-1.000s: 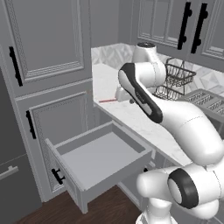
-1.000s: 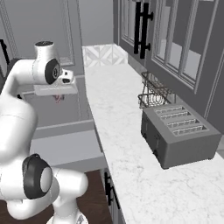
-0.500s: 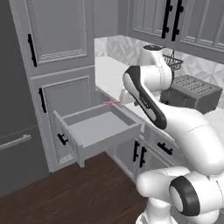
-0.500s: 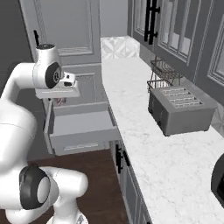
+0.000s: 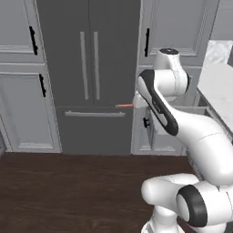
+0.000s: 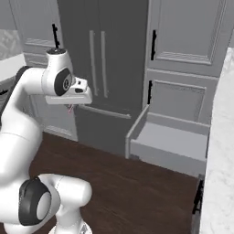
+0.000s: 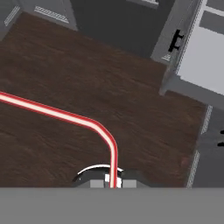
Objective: Take a straw from the drawer in front and place it inside the glass cup on the dining counter.
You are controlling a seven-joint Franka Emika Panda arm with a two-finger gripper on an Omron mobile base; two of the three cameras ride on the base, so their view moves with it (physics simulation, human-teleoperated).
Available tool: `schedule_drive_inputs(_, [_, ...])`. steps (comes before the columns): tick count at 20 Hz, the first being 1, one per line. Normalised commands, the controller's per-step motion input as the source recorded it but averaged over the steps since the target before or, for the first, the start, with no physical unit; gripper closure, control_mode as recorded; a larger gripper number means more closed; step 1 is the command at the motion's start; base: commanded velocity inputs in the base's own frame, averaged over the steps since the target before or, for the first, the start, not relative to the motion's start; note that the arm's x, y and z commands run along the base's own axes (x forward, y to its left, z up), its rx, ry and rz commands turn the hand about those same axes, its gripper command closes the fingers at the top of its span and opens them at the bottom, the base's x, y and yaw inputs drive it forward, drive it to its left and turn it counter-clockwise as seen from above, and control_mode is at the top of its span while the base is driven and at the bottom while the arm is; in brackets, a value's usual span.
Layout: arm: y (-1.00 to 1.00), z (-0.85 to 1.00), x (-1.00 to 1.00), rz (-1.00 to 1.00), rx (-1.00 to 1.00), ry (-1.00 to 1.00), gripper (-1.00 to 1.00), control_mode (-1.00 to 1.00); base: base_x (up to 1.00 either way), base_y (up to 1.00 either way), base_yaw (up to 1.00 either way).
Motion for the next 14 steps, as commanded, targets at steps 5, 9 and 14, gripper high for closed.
schedule_drive_inputs(5, [0.00,0.00,0.00,0.00,0.00,0.00,1.00,1.00,-0.04,0.26,0.93])
schedule_drive_inputs(9, [0.00,0.00,0.00,0.00,0.00,0.00,1.00,1.00,0.00,0.28,0.90])
schedule_drive_inputs(14, [0.00,0.00,0.00,0.00,0.00,0.00,1.00,1.00,0.00,0.36,0.87])
